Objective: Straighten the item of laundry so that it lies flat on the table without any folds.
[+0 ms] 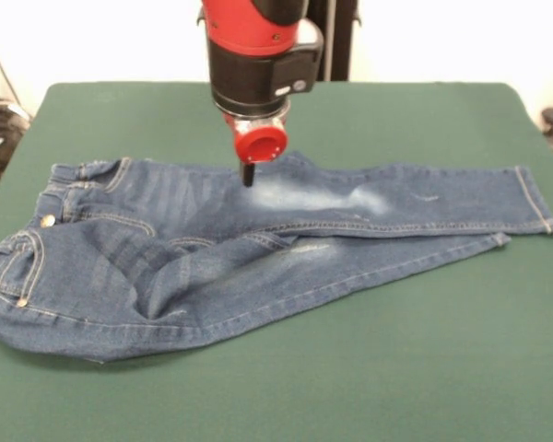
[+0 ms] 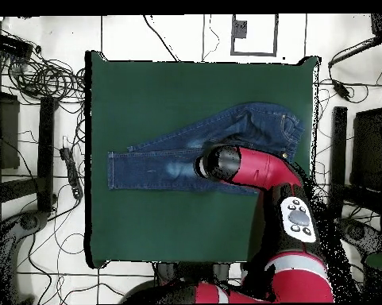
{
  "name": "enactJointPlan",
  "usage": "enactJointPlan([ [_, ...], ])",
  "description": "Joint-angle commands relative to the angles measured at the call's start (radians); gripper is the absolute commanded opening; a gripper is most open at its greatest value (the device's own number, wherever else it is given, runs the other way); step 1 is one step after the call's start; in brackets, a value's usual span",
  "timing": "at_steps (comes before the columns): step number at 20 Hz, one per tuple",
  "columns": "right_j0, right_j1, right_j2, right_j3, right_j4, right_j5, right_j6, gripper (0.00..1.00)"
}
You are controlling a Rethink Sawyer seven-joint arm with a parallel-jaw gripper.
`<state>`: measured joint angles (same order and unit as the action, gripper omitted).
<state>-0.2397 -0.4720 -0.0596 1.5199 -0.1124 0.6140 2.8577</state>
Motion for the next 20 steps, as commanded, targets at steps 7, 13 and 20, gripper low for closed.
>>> enactJointPlan([
  [7, -0.029, 0.053, 0.166, -0.085, -0.092, 0.155, -0.253, 0.00],
  [13, -0.067, 0.049, 0.207, -0.120, -0.126, 0.213, -0.298, 0.00],
  [20, -0.111, 0.050, 0.254, -0.151, -0.170, 0.246, -0.343, 0.00],
])
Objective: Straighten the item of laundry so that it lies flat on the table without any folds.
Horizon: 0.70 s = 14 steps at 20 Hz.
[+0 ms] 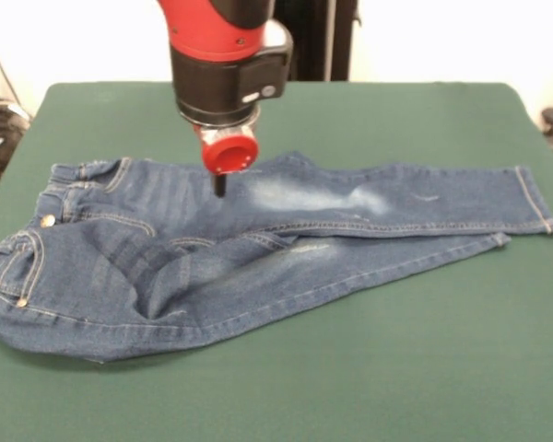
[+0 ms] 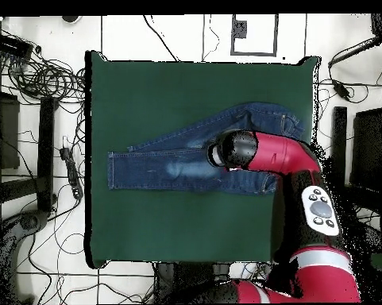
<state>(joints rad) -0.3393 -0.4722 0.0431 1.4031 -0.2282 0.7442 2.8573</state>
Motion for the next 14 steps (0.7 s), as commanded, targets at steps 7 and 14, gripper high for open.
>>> enactJointPlan([
  [7, -0.038, 0.056, 0.200, -0.077, -0.089, 0.159, -0.353, 0.00],
  [14, -0.016, 0.062, 0.207, -0.114, -0.097, 0.197, -0.291, 0.00],
])
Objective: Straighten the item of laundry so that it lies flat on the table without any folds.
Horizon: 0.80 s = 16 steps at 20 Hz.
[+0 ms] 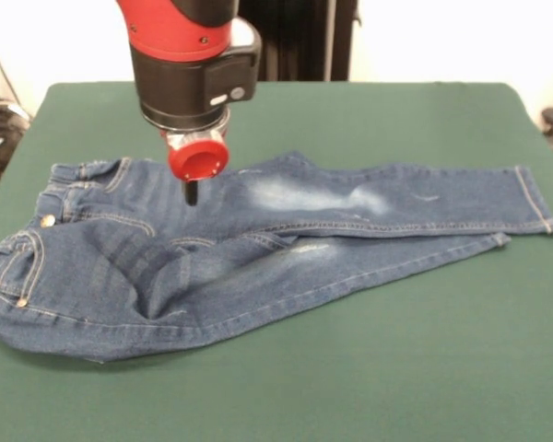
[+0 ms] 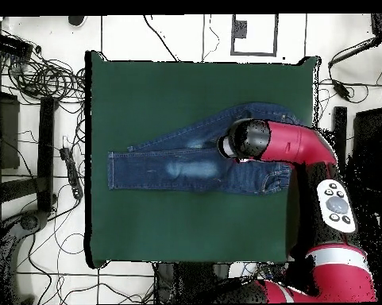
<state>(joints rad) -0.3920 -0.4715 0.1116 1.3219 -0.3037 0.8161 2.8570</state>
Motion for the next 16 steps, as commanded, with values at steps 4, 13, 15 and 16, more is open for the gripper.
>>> enactJointPlan([
  [4, 0.051, 0.061, 0.140, -0.055, -0.025, 0.142, -0.257, 0.00],
  [13, 0.059, 0.072, 0.151, -0.110, -0.047, 0.200, -0.300, 0.00],
  [15, 0.056, 0.071, 0.155, -0.105, -0.047, 0.199, -0.302, 0.00],
  [16, 0.055, 0.074, 0.158, -0.111, -0.054, 0.201, -0.316, 0.00],
])
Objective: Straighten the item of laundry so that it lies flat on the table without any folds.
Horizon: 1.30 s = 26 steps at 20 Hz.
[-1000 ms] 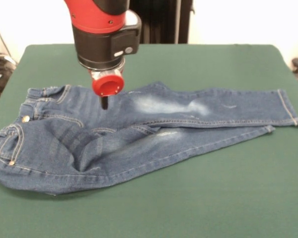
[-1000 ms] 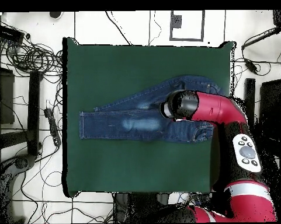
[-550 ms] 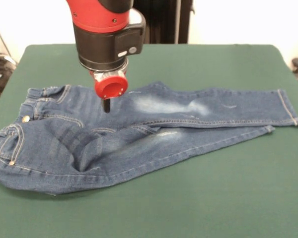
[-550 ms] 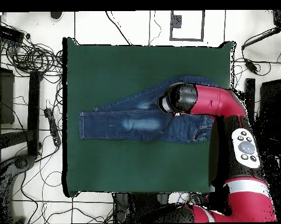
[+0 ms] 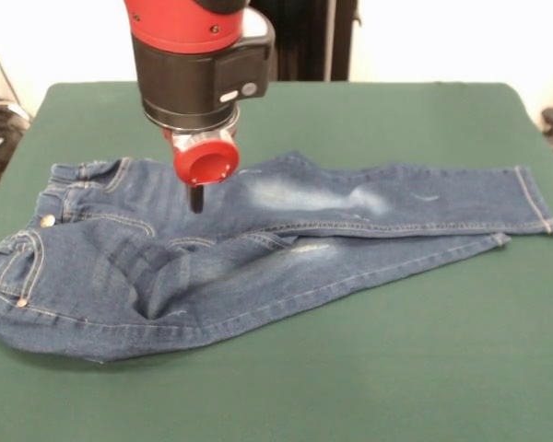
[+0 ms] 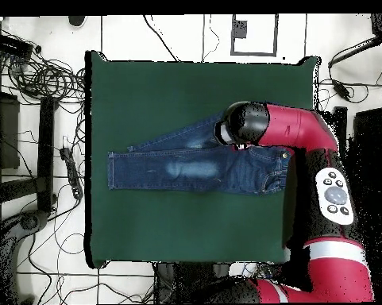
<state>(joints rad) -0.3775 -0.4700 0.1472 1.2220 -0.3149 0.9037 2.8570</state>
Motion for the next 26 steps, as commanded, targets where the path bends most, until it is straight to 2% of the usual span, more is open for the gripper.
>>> enactJointPlan([
  [1, 0.041, 0.074, 0.123, -0.017, -0.050, 0.113, -0.325, 0.00],
  [5, 0.035, 0.085, 0.144, -0.056, -0.083, 0.126, -0.393, 0.00],
  [11, 0.048, 0.105, 0.159, -0.140, -0.141, 0.213, -0.487, 0.00],
  [16, 0.075, 0.122, 0.139, -0.148, -0.169, 0.190, -0.445, 0.00],
  [26, 0.073, 0.153, 0.162, -0.153, -0.121, 0.168, -0.445, 0.00],
])
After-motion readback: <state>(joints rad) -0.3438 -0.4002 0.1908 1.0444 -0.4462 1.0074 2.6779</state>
